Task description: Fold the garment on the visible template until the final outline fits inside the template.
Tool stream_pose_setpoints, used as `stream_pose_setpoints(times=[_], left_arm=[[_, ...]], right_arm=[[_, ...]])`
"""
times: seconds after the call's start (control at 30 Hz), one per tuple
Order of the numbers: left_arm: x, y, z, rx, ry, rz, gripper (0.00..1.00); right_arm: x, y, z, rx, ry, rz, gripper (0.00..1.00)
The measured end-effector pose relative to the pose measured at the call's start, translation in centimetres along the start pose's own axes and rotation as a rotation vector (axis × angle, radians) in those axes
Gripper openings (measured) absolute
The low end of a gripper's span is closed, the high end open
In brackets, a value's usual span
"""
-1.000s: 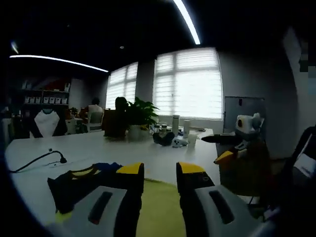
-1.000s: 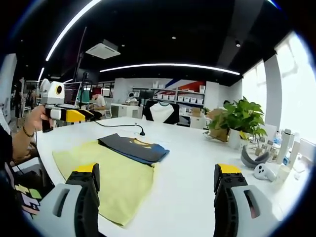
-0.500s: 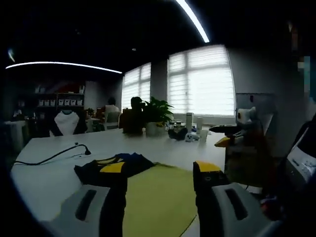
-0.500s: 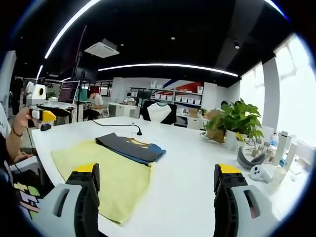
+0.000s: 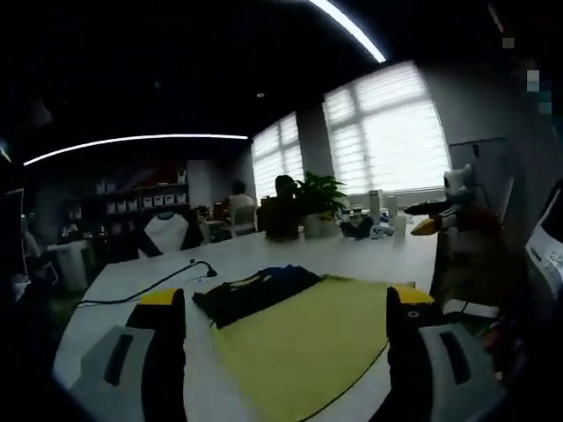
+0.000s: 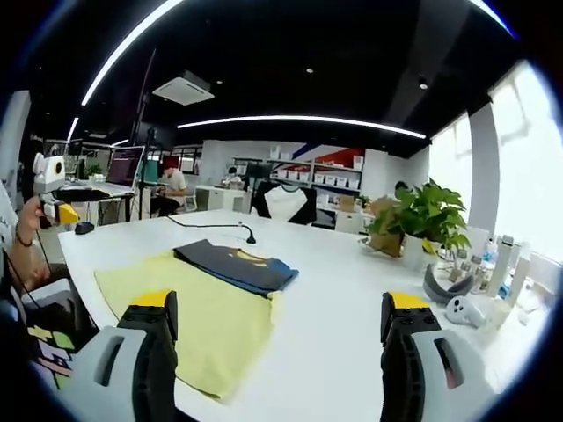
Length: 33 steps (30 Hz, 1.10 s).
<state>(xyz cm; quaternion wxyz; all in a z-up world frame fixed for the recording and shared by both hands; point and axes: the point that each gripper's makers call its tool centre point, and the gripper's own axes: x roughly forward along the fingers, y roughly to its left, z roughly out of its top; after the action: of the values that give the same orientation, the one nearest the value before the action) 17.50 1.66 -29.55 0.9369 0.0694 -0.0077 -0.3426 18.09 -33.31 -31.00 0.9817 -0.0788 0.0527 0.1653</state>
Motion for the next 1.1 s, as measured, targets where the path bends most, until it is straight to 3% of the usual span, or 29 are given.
stream_pose_setpoints(times=[0.1, 0.2, 0.3, 0.47, 0.6, 0.7, 0.97, 1.1], left_arm=[[-0.9, 0.2, -0.2, -0.049, -0.006, -0.003, 1.0], [-1.7, 1.2, -0.6, -0.012, -0.001, 0.068, 1.0], [-2.1, 1.5, -1.0, 0.002, 0.014, 0.086, 1.0], [-2.6, 1.8, -1.2, 0.013, 0.014, 0.066, 1.0], [-2.6, 1.8, -1.7, 0.027, 0.031, 0.054, 1.0], [-2.5, 0.9, -2.7, 0.051, 0.085, -0.001, 1.0], [-2.0, 0.3, -4.4, 0.055, 0.137, -0.031, 0.96], [-1.3, -0.2, -6.2, 0.018, 0.181, -0.065, 0.94]], right_arm=[[0.1, 0.2, 0.0, 0.008, -0.001, 0.014, 0.99], [0.2, 0.4, -0.1, 0.007, 0.004, 0.02, 0.99], [0.3, 0.5, 0.0, 0.014, 0.0, 0.023, 0.99], [0.3, 0.8, -0.3, 0.0, 0.012, 0.028, 0.99], [0.3, 1.2, -1.7, -0.005, 0.053, 0.038, 0.99], [0.5, 1.6, -2.4, -0.003, 0.088, 0.057, 0.98], [1.3, 3.3, -3.4, -0.036, 0.121, 0.105, 0.97], [1.9, 4.0, -4.7, -0.03, 0.149, 0.131, 0.96]])
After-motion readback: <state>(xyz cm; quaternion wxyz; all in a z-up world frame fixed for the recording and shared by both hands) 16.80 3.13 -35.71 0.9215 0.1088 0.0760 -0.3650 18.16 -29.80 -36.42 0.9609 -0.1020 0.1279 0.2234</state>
